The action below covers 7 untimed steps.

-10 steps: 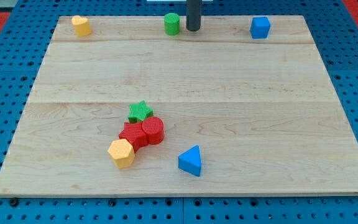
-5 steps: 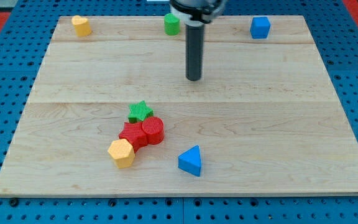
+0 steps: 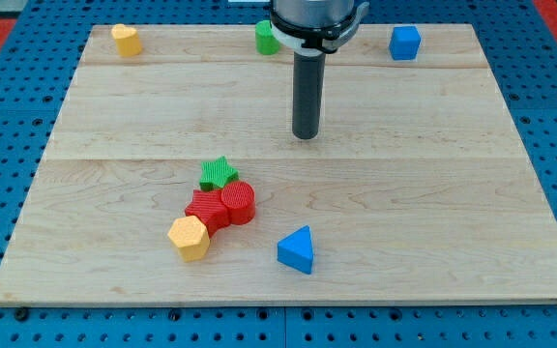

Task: Place the green circle to the top center

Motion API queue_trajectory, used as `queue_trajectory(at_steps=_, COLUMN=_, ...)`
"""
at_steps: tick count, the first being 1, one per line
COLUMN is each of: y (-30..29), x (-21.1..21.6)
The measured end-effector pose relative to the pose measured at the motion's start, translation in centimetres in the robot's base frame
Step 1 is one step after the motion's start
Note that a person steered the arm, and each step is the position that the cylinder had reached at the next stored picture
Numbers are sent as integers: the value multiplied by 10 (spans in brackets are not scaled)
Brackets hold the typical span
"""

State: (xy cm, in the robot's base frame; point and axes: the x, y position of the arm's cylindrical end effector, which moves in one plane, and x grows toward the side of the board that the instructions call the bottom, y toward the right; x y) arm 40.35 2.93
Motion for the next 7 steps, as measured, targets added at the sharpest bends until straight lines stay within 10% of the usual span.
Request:
queue_trajectory(at_steps=3, y=1, x=-3)
queue_trajectory(at_steps=5, y=201, x=-99)
queue_trajectory(at_steps=7, y=217, x=-167)
